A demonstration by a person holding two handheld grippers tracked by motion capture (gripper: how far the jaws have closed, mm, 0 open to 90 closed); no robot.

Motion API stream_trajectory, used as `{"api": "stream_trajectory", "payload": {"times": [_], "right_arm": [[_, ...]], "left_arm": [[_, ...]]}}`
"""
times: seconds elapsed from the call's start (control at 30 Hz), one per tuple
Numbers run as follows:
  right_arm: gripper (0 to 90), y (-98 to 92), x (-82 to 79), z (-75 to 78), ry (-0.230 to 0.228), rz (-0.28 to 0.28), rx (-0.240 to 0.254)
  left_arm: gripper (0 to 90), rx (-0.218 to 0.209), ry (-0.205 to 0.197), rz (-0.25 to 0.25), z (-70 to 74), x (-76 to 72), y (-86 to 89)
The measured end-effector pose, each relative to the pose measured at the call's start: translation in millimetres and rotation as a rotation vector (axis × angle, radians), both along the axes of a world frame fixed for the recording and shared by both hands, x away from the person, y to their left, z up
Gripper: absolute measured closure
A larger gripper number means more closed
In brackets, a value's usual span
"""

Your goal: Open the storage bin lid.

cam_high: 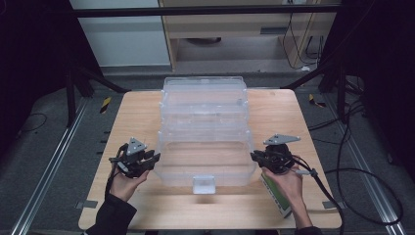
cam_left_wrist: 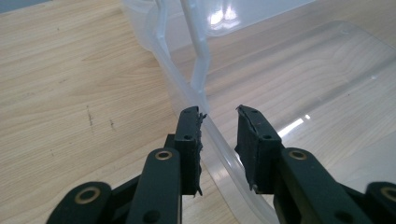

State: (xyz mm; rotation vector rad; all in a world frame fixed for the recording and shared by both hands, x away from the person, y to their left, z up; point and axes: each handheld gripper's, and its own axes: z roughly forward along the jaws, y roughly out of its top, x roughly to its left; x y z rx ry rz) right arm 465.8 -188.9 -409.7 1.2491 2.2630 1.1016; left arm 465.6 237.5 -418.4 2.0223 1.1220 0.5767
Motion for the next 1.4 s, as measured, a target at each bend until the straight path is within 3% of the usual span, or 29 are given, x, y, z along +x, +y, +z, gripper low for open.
{"api": "stream_trajectory", "payload": {"times": [0.3, 0.6, 0.93, 1.23, 1.4], "right_arm": [[78.6, 1.5, -0.5, 0.0, 0.007, -0.001, 0.01], [72.1, -4.2, -3.3, 5.9, -0.031, -0.015, 0.044], [59.2, -19.0, -7.8, 22.8, -0.088, -0.064, 0.049], [49.6, -32.2, -8.5, 31.4, -0.077, -0.118, 0.024], [46.4, -38.4, -9.3, 38.7, -0.067, -0.135, -0.017]], "left_arm": [[70.2, 0.006, -0.005, 0.002, 0.6, -0.1, 1.2], [59.3, -0.023, -0.055, 0.011, 13.9, -6.9, 14.6], [46.7, -0.05, -0.082, 0.105, 15.0, -3.3, 45.6], [40.5, -0.019, -0.097, 0.176, 9.7, 2.3, 61.5], [37.3, -0.012, -0.079, 0.221, 5.3, 4.7, 72.8]]}}
